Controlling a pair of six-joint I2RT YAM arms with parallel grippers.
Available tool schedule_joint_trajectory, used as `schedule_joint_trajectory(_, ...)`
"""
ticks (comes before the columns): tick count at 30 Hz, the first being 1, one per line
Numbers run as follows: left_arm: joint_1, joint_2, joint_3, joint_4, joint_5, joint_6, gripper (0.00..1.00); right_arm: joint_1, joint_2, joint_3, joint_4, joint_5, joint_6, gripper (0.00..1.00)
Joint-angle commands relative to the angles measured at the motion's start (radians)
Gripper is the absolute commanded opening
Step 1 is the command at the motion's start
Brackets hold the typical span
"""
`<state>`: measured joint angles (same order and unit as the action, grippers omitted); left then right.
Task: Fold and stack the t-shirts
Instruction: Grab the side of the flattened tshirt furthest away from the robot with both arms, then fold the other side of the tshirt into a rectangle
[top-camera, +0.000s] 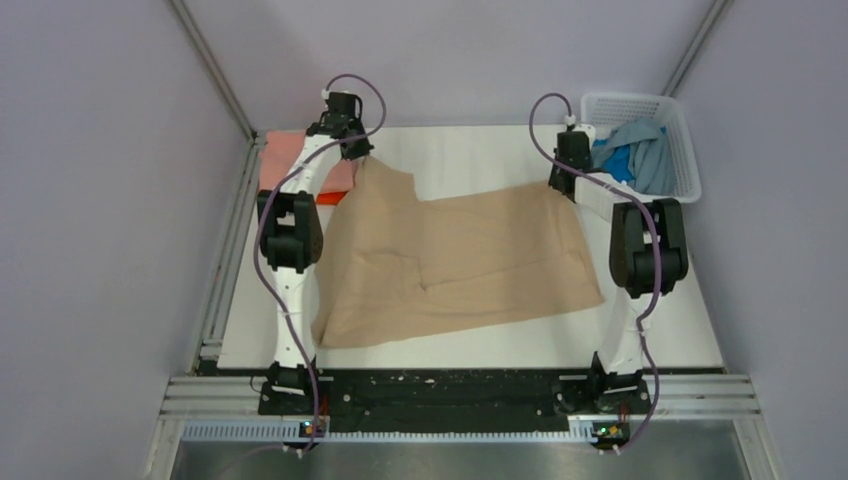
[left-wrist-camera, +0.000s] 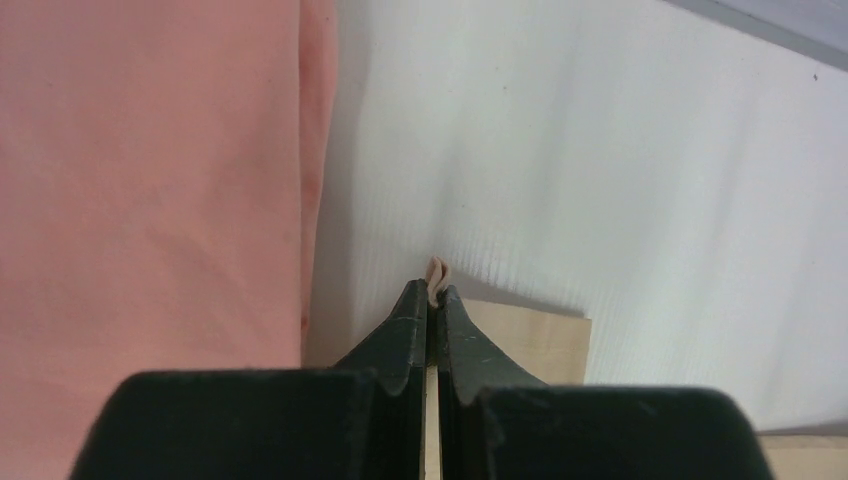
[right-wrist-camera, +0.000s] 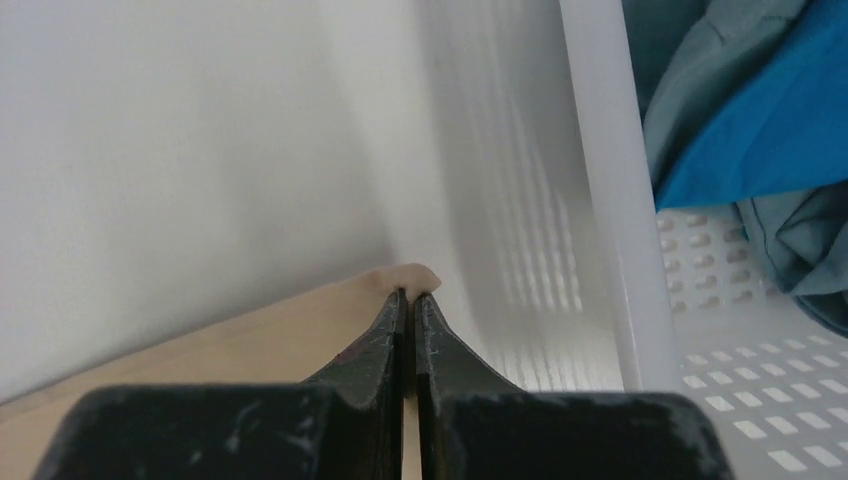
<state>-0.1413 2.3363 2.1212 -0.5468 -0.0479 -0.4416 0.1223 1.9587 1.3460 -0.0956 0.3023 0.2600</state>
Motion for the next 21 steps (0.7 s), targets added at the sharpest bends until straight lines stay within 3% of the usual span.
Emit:
schedule_joint_trajectory(1,0.002,0.027,0.034,0.056,0.058,0.02,0.0,0.005,0.008,0.055,0.074,0.003,-0.105,0.0)
schedule_joint_trajectory(5,-0.004,-0.021,-0.03,0.073,0.11,0.014,0.0,0.005,-0.039,-0.008,0.139,-0.122,-0.145,0.0)
schedule_joint_trajectory(12,-0.049,-0.241,-0.334,0.167,0.108,0.013,0.0,0.005,-0.206,-0.213,0.26,-0.352,-0.21,0.0)
schedule_joint_trajectory(21,-0.145,-0.522,-0.667,0.197,0.02,0.006,0.0,0.006,-0.441,-0.399,0.217,-0.436,-0.248,0.0)
